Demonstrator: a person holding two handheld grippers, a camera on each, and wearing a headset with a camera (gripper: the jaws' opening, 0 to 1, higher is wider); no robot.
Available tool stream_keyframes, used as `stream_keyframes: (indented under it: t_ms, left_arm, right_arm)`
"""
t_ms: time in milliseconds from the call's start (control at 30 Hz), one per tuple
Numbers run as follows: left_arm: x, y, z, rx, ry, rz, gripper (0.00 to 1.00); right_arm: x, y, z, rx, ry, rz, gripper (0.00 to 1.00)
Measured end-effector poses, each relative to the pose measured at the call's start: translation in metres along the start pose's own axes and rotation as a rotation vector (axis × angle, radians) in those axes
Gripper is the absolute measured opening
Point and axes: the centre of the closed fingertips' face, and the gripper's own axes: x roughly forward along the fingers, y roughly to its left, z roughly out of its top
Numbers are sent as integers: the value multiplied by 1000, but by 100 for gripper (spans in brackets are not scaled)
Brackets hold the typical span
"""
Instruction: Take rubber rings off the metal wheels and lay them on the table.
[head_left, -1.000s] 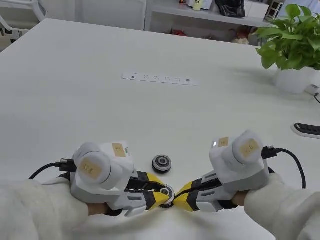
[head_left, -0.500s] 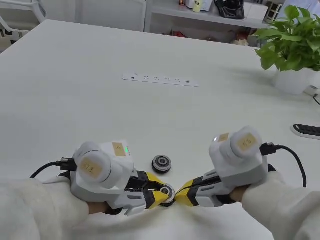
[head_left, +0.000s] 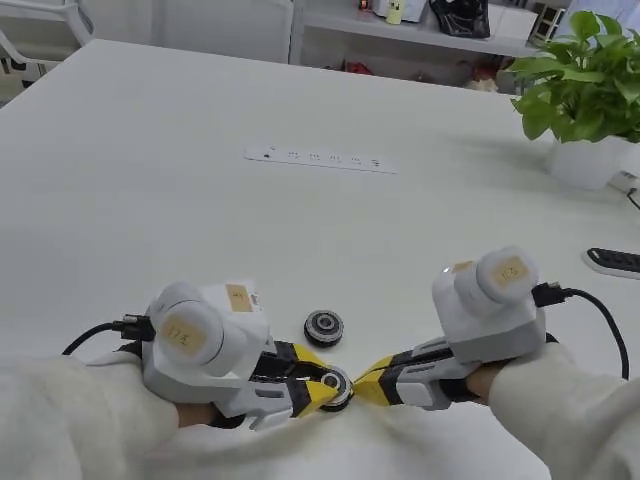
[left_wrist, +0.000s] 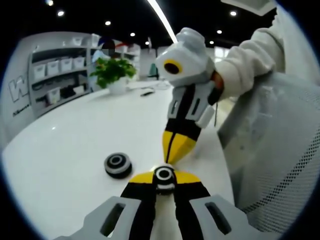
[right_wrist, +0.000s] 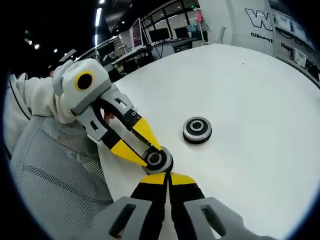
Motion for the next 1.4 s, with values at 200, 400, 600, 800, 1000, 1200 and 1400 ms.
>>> stream_keyframes:
  t_ms: [200,400,600,800,1000,1200,1400]
  left_arm:
    - [0,0,0,2,1,1,14]
    - [0,0,0,3,1,0,14]
    - [0,0,-1,11,1,1,14]
    - [0,0,0,16,2,1,14]
    - [0,0,0,19,2,2,14]
    - [0,0,0,18,1,2,14]
    - [0,0,0,17,0,3,14]
  right_arm:
    - [-5,1,7,58,-46,18,0]
    - [-4,2,7,52,-45,21,0]
    - [-2,6,10,37,-37,9,0]
    - [-2,6,11,48,-34,11,0]
    - [-2,6,12,49,-33,13,0]
    - [-2,7,13,48,-34,15,0]
    - [-2,8,14,47,-37,20,0]
